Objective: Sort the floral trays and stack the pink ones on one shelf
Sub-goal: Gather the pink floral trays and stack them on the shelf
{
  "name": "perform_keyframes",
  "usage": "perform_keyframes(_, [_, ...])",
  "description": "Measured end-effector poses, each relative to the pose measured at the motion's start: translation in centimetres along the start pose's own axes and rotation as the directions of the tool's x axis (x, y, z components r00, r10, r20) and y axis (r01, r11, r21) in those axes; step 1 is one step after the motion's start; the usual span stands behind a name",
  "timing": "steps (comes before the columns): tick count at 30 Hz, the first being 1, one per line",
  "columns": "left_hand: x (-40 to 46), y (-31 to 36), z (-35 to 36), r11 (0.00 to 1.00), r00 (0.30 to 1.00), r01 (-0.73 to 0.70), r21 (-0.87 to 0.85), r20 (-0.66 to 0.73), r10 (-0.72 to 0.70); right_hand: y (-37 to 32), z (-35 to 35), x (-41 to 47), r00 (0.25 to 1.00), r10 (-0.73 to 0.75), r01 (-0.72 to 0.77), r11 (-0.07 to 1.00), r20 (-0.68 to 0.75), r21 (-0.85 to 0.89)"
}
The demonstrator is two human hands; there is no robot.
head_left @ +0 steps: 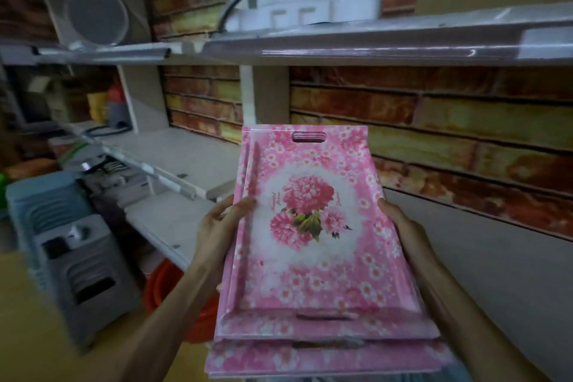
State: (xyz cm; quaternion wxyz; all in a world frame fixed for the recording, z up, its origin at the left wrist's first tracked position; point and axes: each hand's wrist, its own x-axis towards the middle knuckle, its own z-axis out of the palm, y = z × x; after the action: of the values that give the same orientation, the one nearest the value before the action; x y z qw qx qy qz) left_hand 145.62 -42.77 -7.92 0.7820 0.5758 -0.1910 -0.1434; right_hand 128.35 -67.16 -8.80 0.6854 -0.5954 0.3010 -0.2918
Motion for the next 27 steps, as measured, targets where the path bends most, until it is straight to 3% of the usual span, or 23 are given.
perform_keyframes(12, [5.9, 5.6, -21.9, 0.999, 0.975, -0.043, 0.024, -0.218, 0.047, 3.1, 25.0, 3.1, 0.971, 0.022, -0.028, 0.999, 0.237, 0.022])
perform_keyframes(23, [14.4, 6.6, -33.9, 0.990, 0.949, -0.091, 0.105, -0.291, 0.118, 5.2, 41.3, 10.7, 0.913, -0.021, 0.000, 0.999, 0.407, 0.052])
perform_keyframes(27, [20.1, 7.0, -36.8, 0.988, 0.946, -0.115, 0.107, -0.291, 0.142, 5.0, 46.6, 15.2, 0.913, -0.047, 0.031, 0.998, 0.405, 0.046])
